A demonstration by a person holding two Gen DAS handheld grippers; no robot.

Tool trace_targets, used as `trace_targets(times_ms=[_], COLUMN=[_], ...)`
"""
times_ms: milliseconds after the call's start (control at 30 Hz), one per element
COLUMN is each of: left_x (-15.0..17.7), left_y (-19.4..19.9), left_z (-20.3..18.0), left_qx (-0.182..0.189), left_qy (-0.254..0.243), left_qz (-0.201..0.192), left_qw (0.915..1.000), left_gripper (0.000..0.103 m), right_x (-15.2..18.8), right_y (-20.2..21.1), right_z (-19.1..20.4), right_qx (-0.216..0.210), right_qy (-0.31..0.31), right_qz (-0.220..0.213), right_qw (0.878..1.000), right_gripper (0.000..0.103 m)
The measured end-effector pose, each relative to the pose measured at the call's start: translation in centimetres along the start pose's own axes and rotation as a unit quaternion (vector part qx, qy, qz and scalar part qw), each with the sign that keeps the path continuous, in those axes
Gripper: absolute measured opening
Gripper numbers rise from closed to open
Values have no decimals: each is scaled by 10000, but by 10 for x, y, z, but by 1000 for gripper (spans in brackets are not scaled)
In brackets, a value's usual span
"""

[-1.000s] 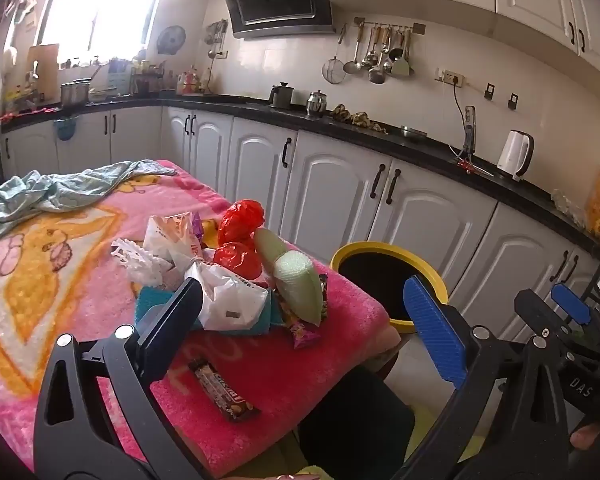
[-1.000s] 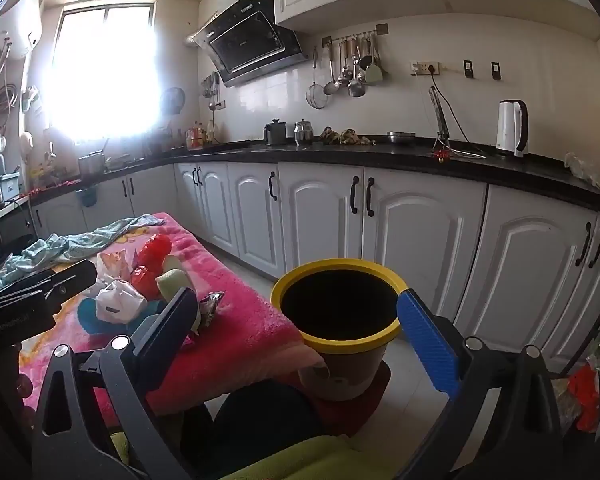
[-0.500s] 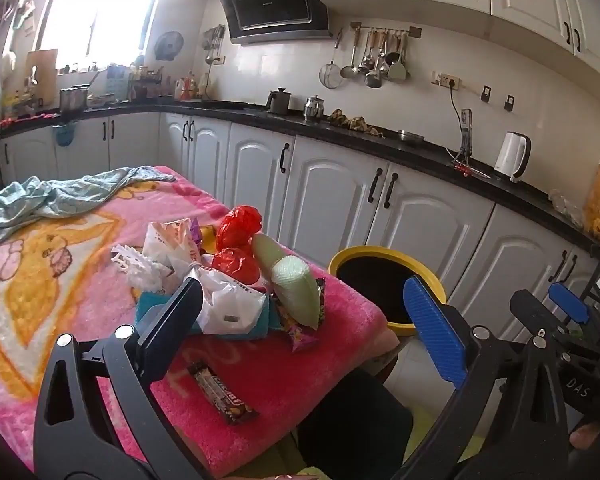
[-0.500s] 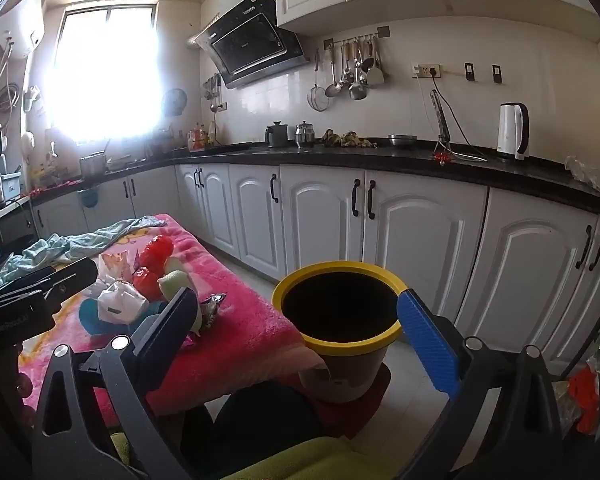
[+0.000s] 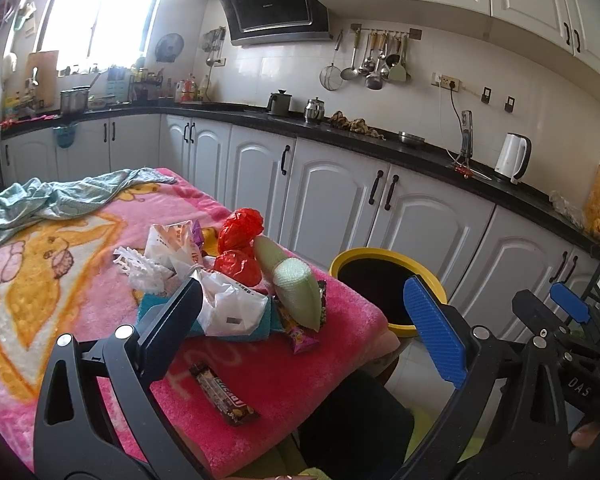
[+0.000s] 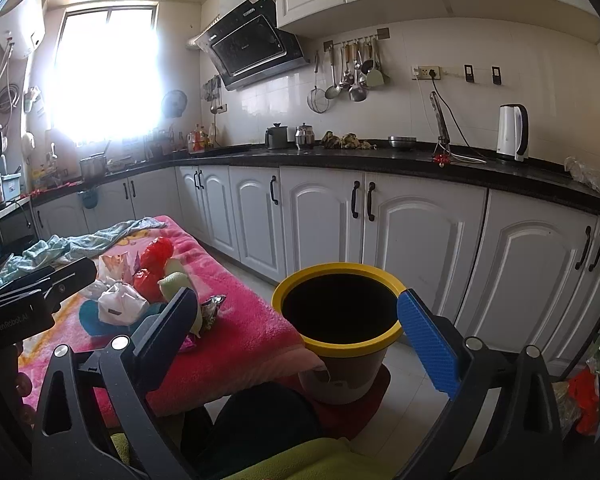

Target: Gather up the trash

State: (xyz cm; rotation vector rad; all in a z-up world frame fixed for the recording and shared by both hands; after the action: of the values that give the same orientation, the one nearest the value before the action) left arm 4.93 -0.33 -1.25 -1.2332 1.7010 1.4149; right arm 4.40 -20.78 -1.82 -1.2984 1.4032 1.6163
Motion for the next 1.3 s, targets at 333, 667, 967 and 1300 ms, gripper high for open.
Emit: trace_targets(times_ms=[333,667,967,1300], left_x=[-2,-6,-5,-5], left_y=[-1,0,0,0], left_z=[2,9,9,11], left_qx=[-3,-23,-20,-48], left_qy=[1,20,12,35], left_qz=[-15,-54,-64,-53], left_qw=[10000,10000,10000,10000], left_gripper=[92,92,92,92], right_x=[0,0,1,-1], right_y=[0,0,1,1], right_z=[0,0,1,2], right_qx=[3,-2,5,-27], right_qy=[3,7,26,58], right_qz=[-14,-20,-17,-19], right_qw=[10000,10000,10000,10000], right_gripper=[97,97,97,97])
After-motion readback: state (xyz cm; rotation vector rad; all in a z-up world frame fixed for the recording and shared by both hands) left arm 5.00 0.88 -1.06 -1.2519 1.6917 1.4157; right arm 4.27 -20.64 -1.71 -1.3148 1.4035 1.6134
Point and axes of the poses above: each gripper's, at about its wrist camera, not at the fingertips, and y roughly against the way its jaws point, z to its left, x to its underside, the point moved 6 cm from there along -y, roughly the way its jaws point, and after that the axes turned 6 degrees about y, right-handed, at the moved point
